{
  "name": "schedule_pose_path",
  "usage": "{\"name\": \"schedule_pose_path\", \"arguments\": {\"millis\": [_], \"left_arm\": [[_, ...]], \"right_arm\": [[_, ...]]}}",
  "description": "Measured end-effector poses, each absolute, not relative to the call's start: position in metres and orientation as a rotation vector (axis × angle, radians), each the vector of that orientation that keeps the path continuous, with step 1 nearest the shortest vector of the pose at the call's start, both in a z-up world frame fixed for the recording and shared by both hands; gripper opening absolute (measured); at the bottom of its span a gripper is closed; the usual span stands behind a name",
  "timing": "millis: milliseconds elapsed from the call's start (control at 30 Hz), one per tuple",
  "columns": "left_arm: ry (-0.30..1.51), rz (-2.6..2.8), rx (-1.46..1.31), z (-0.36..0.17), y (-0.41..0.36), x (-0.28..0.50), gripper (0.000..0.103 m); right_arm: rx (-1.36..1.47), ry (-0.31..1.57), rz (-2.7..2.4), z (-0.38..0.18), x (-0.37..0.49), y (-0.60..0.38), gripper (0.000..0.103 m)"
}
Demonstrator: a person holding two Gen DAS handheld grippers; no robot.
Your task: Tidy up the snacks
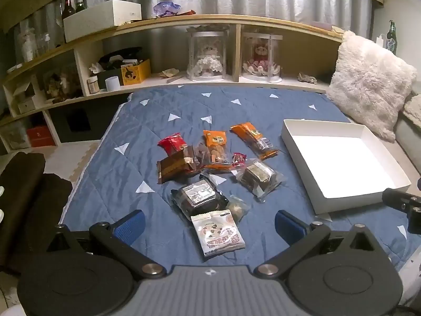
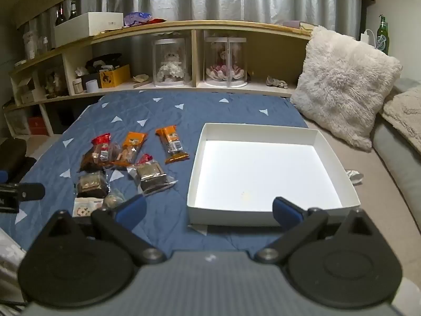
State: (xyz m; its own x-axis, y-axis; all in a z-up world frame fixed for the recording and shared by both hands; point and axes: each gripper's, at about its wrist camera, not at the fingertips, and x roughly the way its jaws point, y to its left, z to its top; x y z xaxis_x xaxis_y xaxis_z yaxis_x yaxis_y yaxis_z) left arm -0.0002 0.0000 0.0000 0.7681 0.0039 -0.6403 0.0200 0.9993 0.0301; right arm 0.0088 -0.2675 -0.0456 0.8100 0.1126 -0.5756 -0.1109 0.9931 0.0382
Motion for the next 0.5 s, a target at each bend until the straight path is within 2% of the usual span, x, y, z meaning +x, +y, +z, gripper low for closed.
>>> {"name": "schedule_pose_path", "arguments": {"millis": [500], "left_arm": [[0.716, -0.014, 0.026, -0.0024, -0.0028, -0.0007, 0.103]], "right_arm": [[0.0, 0.619, 0.118, -0.0442, 0.0084, -0.2676, 0.102]]}}
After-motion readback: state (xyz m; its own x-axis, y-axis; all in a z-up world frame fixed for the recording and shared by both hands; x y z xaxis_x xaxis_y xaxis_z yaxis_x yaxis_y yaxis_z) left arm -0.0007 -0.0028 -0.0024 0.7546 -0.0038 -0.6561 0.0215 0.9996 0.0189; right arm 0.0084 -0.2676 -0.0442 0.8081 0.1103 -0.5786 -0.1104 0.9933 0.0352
